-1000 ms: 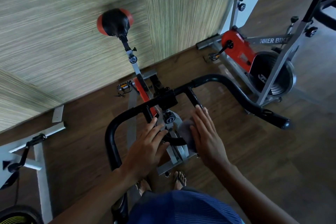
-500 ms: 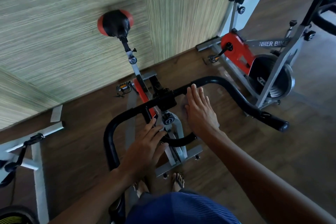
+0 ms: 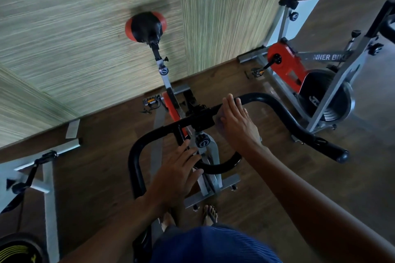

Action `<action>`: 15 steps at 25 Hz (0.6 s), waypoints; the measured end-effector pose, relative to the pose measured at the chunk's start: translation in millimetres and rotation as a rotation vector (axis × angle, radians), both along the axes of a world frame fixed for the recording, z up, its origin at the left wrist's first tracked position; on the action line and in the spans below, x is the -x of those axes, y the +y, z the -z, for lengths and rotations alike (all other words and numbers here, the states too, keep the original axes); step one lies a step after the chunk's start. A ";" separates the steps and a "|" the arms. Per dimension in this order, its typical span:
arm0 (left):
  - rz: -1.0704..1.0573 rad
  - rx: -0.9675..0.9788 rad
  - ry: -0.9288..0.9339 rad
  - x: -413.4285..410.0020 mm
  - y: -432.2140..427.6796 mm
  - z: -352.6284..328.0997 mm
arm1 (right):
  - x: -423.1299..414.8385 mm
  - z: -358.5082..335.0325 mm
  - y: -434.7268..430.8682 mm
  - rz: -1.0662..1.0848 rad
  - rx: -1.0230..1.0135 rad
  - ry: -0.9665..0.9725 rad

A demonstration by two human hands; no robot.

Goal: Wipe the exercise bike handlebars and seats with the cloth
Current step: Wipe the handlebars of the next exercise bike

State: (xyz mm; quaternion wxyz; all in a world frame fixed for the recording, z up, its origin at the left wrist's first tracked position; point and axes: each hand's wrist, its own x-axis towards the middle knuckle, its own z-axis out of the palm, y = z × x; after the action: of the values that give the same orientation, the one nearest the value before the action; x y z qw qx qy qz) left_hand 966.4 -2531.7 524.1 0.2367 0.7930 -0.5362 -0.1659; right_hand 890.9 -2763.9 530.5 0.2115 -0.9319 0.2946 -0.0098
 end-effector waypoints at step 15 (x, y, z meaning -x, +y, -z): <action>-0.261 -0.011 -0.287 -72.2 -2.3 19.3 | 4.0 -22.2 0.4 0.168 -0.120 -0.348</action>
State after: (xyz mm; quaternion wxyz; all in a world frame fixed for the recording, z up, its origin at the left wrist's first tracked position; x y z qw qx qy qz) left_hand 1038.6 -2534.1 504.9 0.1730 0.8727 -0.4560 -0.0219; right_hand 887.0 -2763.4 552.7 0.3127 -0.8740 0.3304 -0.1709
